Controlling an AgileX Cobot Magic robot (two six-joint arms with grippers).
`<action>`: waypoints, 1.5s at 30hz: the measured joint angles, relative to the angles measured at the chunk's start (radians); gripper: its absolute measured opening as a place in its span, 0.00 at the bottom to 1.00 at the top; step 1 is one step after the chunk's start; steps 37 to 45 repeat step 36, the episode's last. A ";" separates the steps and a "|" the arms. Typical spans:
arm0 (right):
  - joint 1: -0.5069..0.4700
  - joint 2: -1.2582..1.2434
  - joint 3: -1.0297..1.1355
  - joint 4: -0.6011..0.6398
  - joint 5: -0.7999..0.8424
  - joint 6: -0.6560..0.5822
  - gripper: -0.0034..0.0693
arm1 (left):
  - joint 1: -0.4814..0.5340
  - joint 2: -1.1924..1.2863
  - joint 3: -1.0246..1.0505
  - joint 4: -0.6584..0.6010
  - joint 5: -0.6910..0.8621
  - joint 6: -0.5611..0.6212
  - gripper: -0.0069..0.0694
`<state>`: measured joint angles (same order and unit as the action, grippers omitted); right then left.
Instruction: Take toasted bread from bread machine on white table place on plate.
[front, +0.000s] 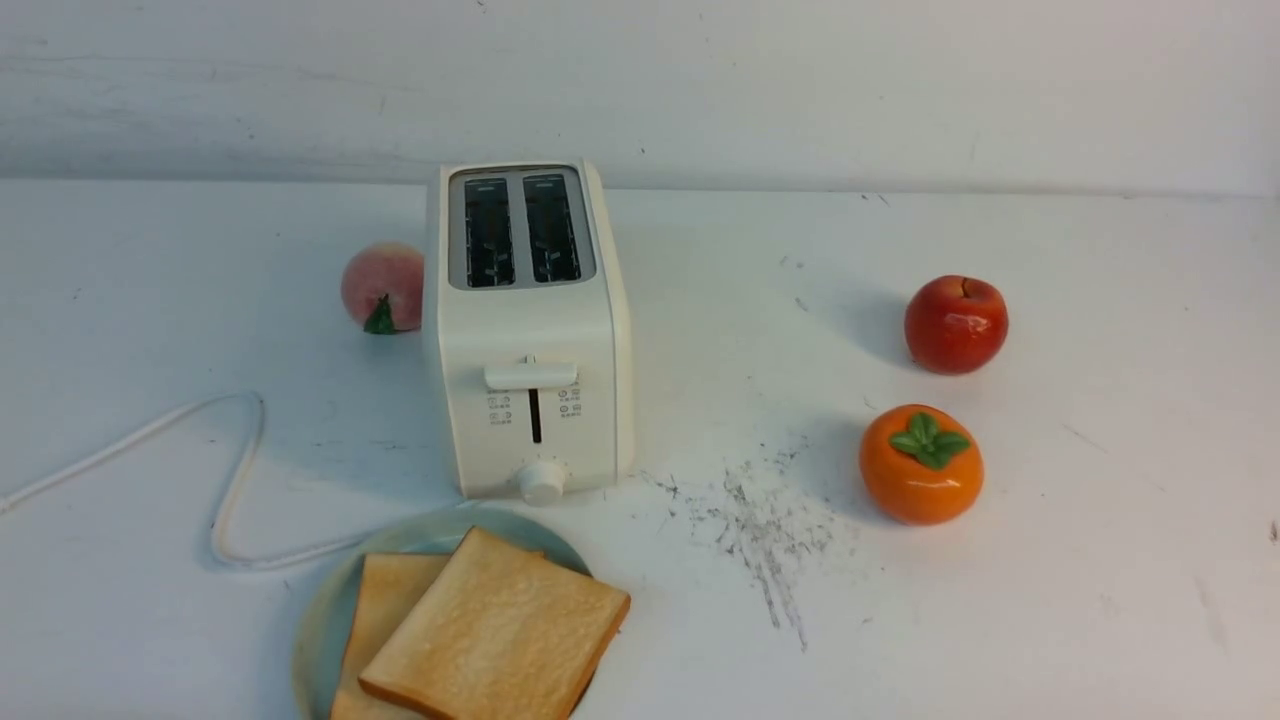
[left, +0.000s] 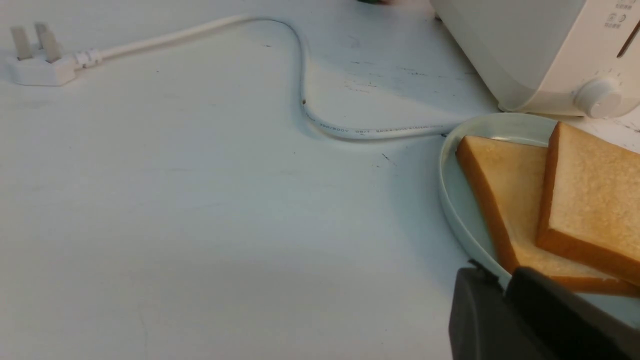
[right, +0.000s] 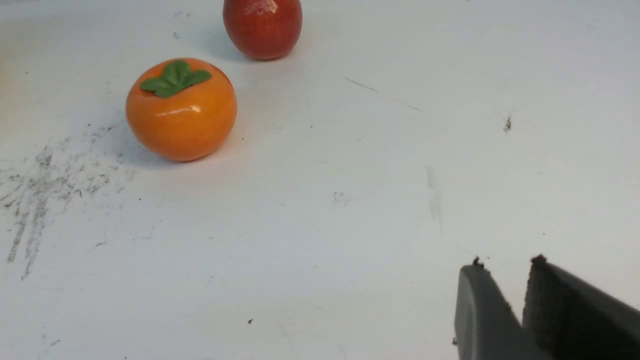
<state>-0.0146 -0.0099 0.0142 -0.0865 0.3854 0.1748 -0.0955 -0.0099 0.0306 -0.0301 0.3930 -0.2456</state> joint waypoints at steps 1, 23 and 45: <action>0.000 0.000 0.000 0.000 0.000 0.000 0.25 | 0.000 0.000 0.000 0.000 0.000 0.000 0.19; 0.000 0.000 0.000 0.000 0.000 0.000 0.27 | 0.000 0.000 0.000 0.000 0.000 0.000 0.20; 0.000 0.000 0.000 0.000 0.000 0.000 0.28 | 0.000 0.000 0.000 0.000 0.000 0.000 0.21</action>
